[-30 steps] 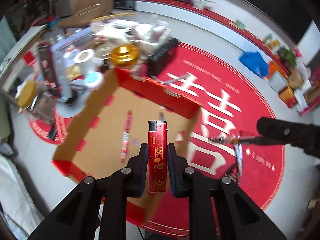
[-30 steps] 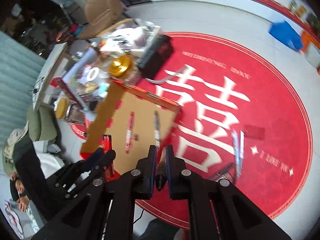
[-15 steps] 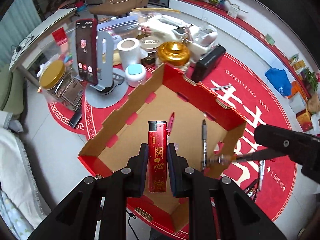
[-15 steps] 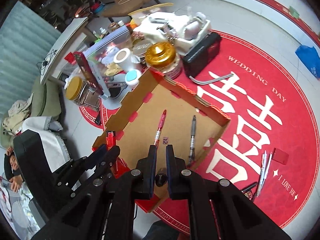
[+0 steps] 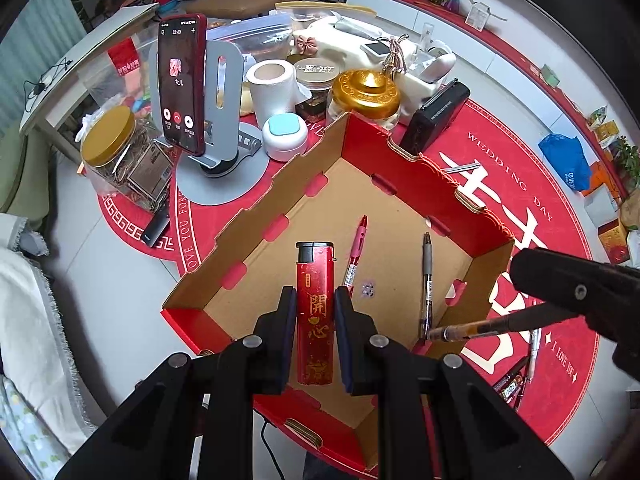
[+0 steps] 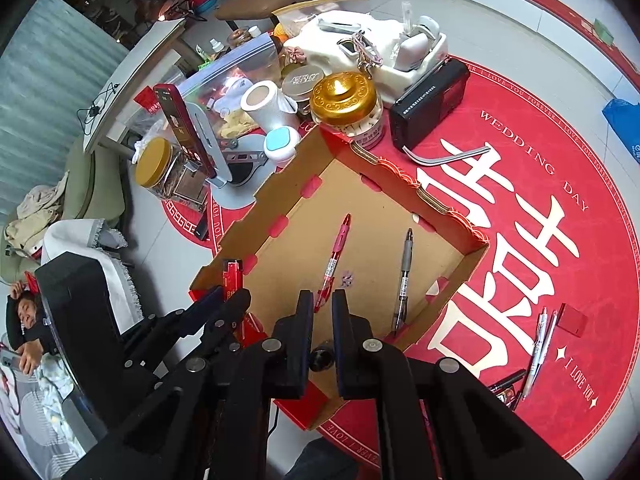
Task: Organize rigid objects
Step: 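Carry lighter and gel pen into the cardboard box and open both tools, then move both tools back over the mat toward the remaining items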
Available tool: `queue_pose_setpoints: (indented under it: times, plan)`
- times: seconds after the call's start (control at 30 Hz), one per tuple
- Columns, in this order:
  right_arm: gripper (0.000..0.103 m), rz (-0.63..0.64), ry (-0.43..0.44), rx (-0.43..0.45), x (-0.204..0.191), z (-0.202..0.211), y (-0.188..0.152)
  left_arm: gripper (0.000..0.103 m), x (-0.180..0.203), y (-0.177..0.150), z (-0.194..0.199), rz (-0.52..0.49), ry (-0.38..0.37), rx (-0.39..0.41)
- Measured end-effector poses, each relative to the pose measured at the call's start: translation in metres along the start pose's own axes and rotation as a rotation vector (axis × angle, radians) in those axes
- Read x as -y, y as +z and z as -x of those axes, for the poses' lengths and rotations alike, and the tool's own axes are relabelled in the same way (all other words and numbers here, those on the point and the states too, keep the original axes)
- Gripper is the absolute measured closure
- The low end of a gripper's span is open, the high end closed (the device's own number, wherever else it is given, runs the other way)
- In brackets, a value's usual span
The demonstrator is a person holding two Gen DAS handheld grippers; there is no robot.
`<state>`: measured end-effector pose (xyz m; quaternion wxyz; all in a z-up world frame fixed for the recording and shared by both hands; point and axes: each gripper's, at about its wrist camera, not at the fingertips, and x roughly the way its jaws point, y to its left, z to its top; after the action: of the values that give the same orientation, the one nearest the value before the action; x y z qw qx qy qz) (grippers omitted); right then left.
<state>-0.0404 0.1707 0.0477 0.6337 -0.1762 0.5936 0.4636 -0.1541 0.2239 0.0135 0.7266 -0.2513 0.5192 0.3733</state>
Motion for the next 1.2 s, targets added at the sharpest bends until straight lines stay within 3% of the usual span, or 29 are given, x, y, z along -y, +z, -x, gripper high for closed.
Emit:
queue_pose_setpoints:
  times: [0.67, 1.0, 1.07, 1.1, 1.13, 1.17, 1.2]
  plan:
    - [0.092, 0.011, -0.009, -0.03, 0.003, -0.021, 0.007, 0.083, 0.0, 0.002, -0.021, -0.007, -0.002, -0.033]
    - [0.092, -0.052, -0.043, -0.048, 0.036, -0.072, 0.022, 0.082, 0.016, 0.008, -0.075, -0.085, -0.017, -0.077]
    - [0.092, -0.074, -0.037, -0.032, 0.045, -0.078, 0.024, 0.06, 0.018, 0.009, -0.086, -0.106, -0.021, -0.086]
    - [0.091, -0.082, -0.031, -0.025, 0.048, -0.08, 0.024, 0.03, 0.02, 0.009, -0.091, -0.119, -0.019, -0.085]
    - [0.074, -0.087, -0.03, -0.018, 0.05, -0.08, 0.024, 0.01, 0.021, 0.008, -0.093, -0.124, -0.022, -0.08]
    - [0.055, -0.098, -0.03, -0.006, 0.053, -0.08, 0.024, 0.006, 0.021, 0.008, -0.094, -0.128, -0.025, -0.06]
    - [0.015, -0.116, -0.036, 0.029, 0.057, -0.075, 0.023, 0.0, 0.02, 0.007, -0.092, -0.13, -0.02, -0.042]
